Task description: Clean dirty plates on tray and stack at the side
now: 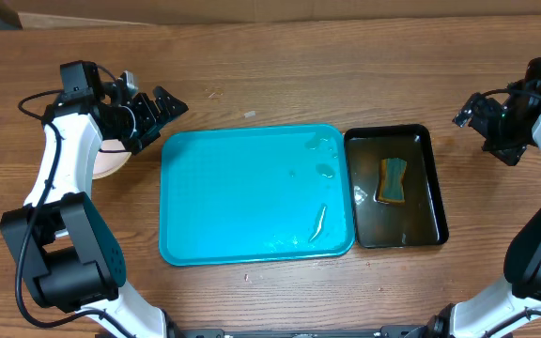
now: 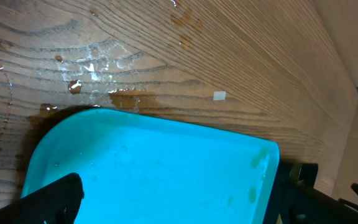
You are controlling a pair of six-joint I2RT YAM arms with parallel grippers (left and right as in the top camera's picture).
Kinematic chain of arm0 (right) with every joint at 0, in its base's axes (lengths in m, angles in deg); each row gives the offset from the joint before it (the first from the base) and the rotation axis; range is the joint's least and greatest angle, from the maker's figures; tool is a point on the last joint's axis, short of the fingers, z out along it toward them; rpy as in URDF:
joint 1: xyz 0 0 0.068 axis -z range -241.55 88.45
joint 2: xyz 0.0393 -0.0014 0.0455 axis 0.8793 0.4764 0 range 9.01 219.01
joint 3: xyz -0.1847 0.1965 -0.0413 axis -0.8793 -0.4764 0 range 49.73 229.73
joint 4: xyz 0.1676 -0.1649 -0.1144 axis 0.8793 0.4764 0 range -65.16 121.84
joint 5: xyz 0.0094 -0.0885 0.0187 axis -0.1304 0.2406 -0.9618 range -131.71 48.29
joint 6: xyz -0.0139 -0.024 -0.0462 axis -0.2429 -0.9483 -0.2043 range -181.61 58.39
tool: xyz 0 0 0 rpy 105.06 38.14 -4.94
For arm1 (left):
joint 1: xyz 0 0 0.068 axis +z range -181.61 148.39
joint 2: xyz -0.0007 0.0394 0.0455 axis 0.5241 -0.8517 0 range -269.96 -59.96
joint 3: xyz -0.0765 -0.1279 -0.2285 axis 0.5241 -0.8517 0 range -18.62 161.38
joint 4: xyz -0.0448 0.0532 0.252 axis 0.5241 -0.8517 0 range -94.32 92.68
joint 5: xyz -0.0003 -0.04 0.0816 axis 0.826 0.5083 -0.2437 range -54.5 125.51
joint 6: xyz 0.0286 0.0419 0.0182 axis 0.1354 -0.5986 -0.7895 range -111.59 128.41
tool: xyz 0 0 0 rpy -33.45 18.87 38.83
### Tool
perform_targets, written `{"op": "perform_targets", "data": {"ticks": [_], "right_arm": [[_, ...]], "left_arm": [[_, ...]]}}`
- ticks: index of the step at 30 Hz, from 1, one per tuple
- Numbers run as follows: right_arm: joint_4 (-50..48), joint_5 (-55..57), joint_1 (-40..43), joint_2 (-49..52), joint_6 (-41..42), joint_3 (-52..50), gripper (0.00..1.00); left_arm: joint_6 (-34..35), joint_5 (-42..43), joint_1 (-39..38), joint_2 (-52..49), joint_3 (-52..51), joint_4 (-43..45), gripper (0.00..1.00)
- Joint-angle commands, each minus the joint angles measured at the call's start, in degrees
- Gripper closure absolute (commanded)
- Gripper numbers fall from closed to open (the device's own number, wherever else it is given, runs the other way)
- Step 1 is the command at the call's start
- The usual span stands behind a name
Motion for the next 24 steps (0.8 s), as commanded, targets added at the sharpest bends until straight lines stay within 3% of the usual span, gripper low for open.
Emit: {"op": "perform_targets", "data": {"ticks": [1, 17, 24], "right_arm": [[-0.2, -0.3, 0.1, -0.5, 0.2, 0.5, 0.00], [-0.2, -0.3, 0.0, 0.0, 0.2, 0.3, 0.00], [-0.2, -0.3, -2.5, -9.0, 0.2, 0.3, 0.00]], "left_arm": [[-1.1, 1.0, -0.3, 0.2, 1.1, 0.0, 0.00], [-1.1, 1.0, -0.3, 0.2, 1.1, 0.0, 0.00], [-1.1, 1.0, -0.3, 0.2, 1.1, 0.0, 0.00]]}}
